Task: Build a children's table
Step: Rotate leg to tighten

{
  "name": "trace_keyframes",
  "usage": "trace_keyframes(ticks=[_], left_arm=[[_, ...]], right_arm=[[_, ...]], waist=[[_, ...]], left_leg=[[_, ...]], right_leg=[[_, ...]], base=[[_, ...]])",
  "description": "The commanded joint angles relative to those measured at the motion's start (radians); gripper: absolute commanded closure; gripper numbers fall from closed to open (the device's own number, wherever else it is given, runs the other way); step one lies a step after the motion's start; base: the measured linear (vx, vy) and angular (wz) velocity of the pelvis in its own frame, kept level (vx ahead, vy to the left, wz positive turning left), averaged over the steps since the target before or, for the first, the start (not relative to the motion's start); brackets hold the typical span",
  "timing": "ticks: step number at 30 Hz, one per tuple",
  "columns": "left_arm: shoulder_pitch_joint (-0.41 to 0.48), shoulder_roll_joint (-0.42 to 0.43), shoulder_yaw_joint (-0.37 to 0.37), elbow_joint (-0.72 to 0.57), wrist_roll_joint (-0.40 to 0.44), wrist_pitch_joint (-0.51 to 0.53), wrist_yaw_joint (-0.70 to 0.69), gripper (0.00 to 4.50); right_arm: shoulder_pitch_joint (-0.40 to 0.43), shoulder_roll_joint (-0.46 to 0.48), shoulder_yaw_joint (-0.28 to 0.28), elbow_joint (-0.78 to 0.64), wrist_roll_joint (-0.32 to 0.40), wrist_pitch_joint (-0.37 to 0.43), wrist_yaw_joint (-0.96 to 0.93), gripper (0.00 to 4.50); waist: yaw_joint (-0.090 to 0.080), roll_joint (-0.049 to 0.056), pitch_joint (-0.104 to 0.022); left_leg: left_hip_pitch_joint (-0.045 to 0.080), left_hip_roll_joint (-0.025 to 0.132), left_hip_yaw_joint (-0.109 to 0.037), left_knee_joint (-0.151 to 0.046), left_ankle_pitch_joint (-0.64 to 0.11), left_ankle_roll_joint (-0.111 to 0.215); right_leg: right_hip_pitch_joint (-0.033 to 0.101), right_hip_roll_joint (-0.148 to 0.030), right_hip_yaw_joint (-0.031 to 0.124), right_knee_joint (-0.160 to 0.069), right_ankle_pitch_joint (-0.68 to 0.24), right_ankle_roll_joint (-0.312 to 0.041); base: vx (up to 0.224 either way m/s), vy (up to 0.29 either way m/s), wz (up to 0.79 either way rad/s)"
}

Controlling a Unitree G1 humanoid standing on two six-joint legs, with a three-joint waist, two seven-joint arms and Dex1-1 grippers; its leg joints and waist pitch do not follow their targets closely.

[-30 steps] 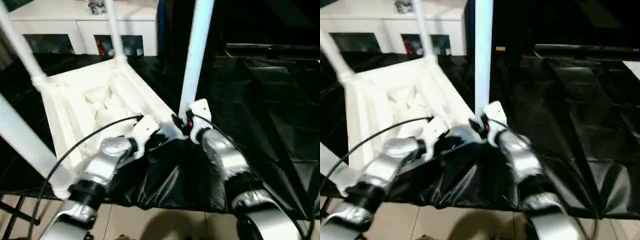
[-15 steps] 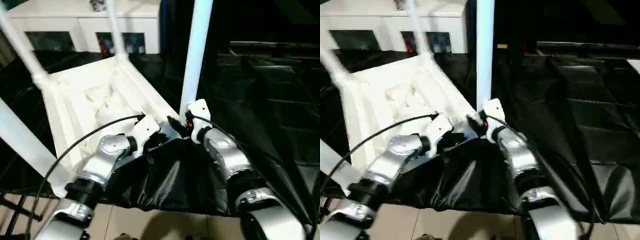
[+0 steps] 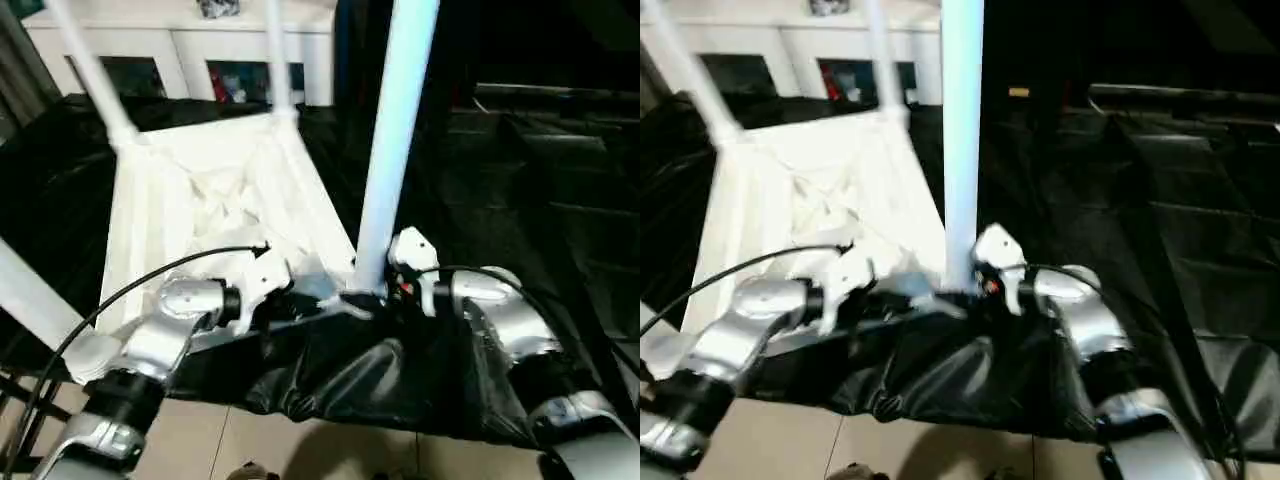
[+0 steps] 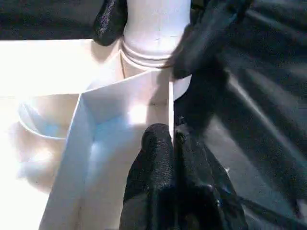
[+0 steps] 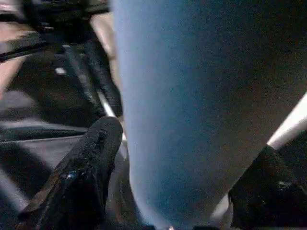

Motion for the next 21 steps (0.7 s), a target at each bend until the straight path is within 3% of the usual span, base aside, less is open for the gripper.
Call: trace_keyframes(ticks=[1, 2, 3, 9, 12, 21], left_arm=[[-0.023, -0.001, 0.021, -0.081, -0.069, -0.012, -0.022, 4.50], [-0.018, 0.006, 0.023, -0.088, -0.075, -0.007, -0.033, 4.50], [-0.014, 0.013, 0.022, -0.093, -0.080, -0.008, -0.043, 4.50], [-0.001, 0.034, 0.027, -0.107, -0.096, 0.006, -0.078, 4.50], [0.001, 0.037, 0.031, -0.113, -0.101, 0.017, -0.088, 4.50], [0.008, 0.026, 0.033, -0.122, -0.111, 0.034, -0.084, 4.50]], right_arm=[[0.018, 0.000, 0.049, -0.037, 0.027, 0.024, 0.080, 1.57], [0.021, -0.003, 0.049, -0.045, 0.034, 0.030, 0.092, 1.57], [0.023, -0.006, 0.050, -0.053, 0.039, 0.035, 0.104, 1.85], [0.040, -0.027, 0.066, -0.106, 0.057, 0.076, 0.170, 2.12], [0.044, -0.032, 0.073, -0.119, 0.061, 0.091, 0.188, 2.40], [0.068, -0.034, 0.085, -0.144, 0.058, 0.109, 0.188, 2.53]], waist=[[0.001, -0.009, -0.066], [0.002, -0.008, -0.066], [0.003, -0.010, -0.066], [0.011, -0.011, -0.068], [0.011, -0.013, -0.066], [0.011, -0.011, -0.067]], left_leg=[[0.008, 0.049, -0.009, -0.069, -0.205, 0.074], [0.008, 0.049, -0.008, -0.069, -0.201, 0.075], [0.008, 0.050, -0.008, -0.069, -0.200, 0.076], [0.008, 0.048, -0.007, -0.067, -0.172, 0.078], [0.007, 0.047, -0.008, -0.068, -0.181, 0.071], [0.006, 0.047, -0.009, -0.068, -0.172, 0.068]], right_leg=[[0.057, -0.076, 0.043, -0.072, -0.239, -0.229], [0.056, -0.075, 0.043, -0.072, -0.239, -0.229], [0.054, -0.073, 0.042, -0.073, -0.235, -0.229], [0.054, -0.073, 0.042, -0.069, -0.209, -0.225], [0.054, -0.075, 0.043, -0.072, -0.243, -0.217], [0.054, -0.073, 0.043, -0.072, -0.237, -0.207]], base=[[0.000, 0.000, 0.00], [0.000, 0.000, 0.00], [0.000, 0.000, 0.00], [0.000, 0.000, 0.00], [0.000, 0.000, 0.00], [0.000, 0.000, 0.00]])
